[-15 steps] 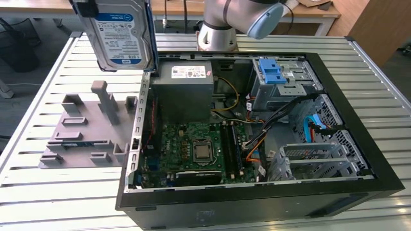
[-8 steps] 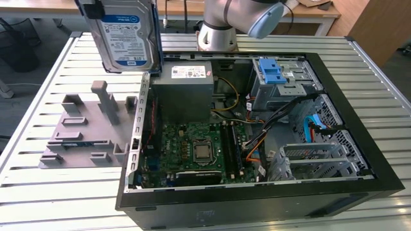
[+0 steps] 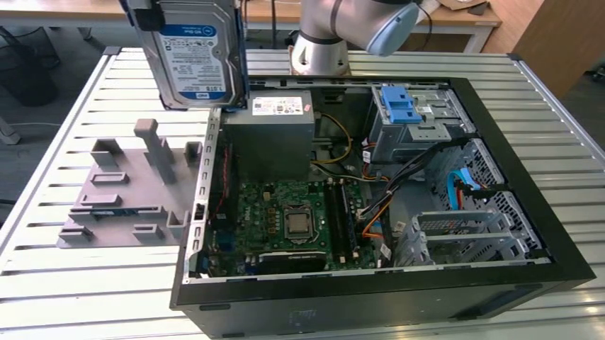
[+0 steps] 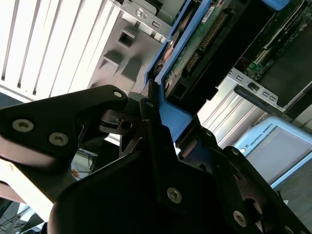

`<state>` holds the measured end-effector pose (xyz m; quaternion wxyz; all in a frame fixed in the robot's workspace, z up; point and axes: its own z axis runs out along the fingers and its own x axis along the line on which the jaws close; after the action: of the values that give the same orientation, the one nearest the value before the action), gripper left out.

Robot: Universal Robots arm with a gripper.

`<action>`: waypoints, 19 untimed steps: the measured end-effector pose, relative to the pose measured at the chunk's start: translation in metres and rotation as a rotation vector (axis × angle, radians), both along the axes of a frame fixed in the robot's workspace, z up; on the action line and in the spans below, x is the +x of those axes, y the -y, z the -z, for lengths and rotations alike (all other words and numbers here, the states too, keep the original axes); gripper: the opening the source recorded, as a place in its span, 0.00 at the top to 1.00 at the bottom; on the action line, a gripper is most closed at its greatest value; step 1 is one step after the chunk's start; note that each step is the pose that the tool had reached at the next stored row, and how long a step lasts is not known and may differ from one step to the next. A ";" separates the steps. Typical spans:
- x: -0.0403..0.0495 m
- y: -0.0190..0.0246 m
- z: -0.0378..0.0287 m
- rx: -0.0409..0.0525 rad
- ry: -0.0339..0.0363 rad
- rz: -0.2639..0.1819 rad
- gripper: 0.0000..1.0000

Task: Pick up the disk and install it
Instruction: 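Pick up the disk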

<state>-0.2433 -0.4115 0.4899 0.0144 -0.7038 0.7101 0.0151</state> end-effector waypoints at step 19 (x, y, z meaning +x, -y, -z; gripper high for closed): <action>0.0261 0.0124 0.0000 0.0000 0.0000 0.000 0.64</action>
<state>-0.2173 -0.4239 0.4899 0.0144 -0.7038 0.7101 0.0151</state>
